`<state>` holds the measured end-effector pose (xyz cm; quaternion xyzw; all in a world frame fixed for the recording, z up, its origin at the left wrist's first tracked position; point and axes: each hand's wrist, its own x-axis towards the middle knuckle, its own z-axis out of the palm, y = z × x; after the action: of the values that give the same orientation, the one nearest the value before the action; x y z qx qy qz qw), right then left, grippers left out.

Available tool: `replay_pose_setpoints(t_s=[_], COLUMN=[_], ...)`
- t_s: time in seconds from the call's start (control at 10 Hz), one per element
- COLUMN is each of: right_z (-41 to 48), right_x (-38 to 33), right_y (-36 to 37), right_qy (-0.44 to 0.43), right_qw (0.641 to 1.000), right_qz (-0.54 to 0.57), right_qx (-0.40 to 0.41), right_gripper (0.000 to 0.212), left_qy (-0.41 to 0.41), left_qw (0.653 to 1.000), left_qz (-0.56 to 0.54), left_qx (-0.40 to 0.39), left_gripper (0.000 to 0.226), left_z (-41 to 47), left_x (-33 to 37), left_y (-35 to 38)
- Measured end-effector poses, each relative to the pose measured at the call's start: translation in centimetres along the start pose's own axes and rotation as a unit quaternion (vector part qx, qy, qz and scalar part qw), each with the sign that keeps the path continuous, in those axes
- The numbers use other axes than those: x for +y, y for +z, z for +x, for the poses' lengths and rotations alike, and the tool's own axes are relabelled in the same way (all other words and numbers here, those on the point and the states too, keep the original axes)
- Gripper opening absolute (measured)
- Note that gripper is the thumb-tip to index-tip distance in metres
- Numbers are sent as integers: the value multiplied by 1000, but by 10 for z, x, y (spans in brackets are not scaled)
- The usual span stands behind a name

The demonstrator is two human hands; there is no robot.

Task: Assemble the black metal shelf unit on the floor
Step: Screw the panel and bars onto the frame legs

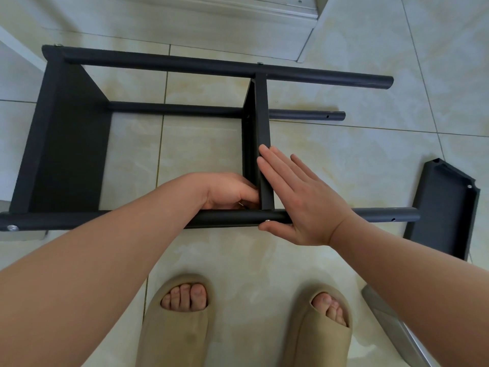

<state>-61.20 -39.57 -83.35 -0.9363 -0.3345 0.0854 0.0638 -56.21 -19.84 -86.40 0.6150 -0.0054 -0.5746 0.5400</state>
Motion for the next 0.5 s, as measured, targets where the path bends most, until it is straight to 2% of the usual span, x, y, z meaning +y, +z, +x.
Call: replay_pose_setpoints(t_s=[0.4,0.5], right_z=[0,0], right_x=[0,0], right_y=[0,0], right_qy=[0,-1], right_qw=[1000,1000], right_qz=[0,-1], right_qx=[1,2], right_gripper=[100,100], left_qy=[5,-26], left_qw=[996,997], left_qz=[-81,-66], left_qx=[-26,-28], left_gripper=[21,22], left_z=[1,1], left_x=[1,0], left_y=[-3,-1])
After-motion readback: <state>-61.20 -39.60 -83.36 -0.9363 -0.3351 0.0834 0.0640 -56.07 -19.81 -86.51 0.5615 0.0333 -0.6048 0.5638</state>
